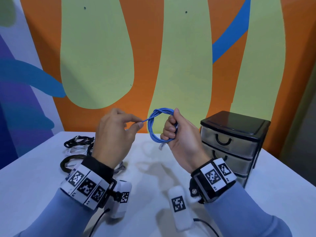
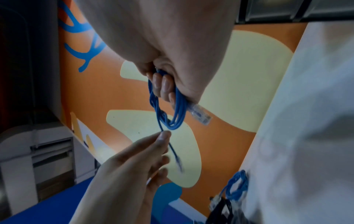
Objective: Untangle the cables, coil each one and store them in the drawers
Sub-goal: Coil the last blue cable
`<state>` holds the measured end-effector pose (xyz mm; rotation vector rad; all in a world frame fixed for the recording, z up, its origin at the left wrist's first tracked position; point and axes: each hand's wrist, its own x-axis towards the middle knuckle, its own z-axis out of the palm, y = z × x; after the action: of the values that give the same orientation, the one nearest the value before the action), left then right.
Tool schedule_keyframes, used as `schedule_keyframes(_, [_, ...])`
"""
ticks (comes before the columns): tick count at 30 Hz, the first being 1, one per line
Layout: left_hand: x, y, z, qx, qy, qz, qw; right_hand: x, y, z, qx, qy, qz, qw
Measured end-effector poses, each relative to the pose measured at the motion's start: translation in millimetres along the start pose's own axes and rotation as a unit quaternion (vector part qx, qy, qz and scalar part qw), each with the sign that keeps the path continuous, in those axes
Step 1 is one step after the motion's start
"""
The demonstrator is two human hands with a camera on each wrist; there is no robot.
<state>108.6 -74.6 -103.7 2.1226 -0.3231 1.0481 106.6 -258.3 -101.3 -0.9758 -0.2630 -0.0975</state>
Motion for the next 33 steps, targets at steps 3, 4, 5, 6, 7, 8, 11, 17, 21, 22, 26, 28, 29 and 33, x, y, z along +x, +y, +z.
schedule_keyframes(3, [-3, 5, 2, -0.064, -0.044, -0.059, 0.995, -3, 8, 10, 0.011, -0.012, -0.010, 1.000])
schedule_keyframes(4, [-3, 9, 3, -0.112, -0.058, -0.087, 0.988, -4, 10, 11, 0.016, -0.012, -0.014, 1.000])
schedule_keyframes(5, [-4, 14, 4, -0.180, -0.067, -0.123, 0.974, -4, 10, 12, 0.020, -0.009, -0.019, 1.000])
schedule_keyframes(6, [-5, 18, 5, -0.253, -0.070, -0.162, 0.951, -4, 10, 11, 0.021, -0.001, -0.025, 0.999])
schedule_keyframes(7, [-6, 23, 6, -0.318, -0.073, -0.195, 0.925, -4, 10, 10, 0.021, 0.009, -0.030, 0.999])
schedule_keyframes(8, [-7, 26, 7, -0.361, -0.080, -0.213, 0.904, -3, 10, 9, 0.019, 0.021, -0.035, 0.999])
schedule_keyframes(11, [-11, 29, 10, -0.371, -0.103, -0.208, 0.899, -2, 12, 5, -0.026, 0.059, -0.047, 0.997])
schedule_keyframes(17, [-15, 29, 12, -0.465, -0.087, -0.266, 0.840, -1, 14, 4, -0.066, 0.085, -0.028, 0.994])
schedule_keyframes(21, [-16, 30, 16, -0.544, -0.077, -0.297, 0.781, -2, 10, 4, -0.046, 0.084, -0.003, 0.995])
schedule_keyframes(22, [-16, 30, 18, -0.566, -0.074, -0.300, 0.764, -1, 9, 4, -0.042, 0.086, 0.001, 0.995])
schedule_keyframes(26, [-18, 36, 19, -0.634, -0.073, -0.298, 0.710, 1, 10, 5, -0.013, 0.093, 0.015, 0.995])
schedule_keyframes(28, [-17, 37, 19, -0.645, -0.081, -0.301, 0.697, 2, 9, 4, 0.001, 0.101, 0.022, 0.995])
schedule_keyframes(29, [-17, 38, 19, -0.640, -0.093, -0.297, 0.702, 2, 8, 2, 0.003, 0.101, 0.025, 0.995])
schedule_keyframes(33, [-18, 41, 19, -0.528, -0.137, -0.240, 0.803, 0, 3, 1, 0.023, 0.045, 0.039, 0.998])
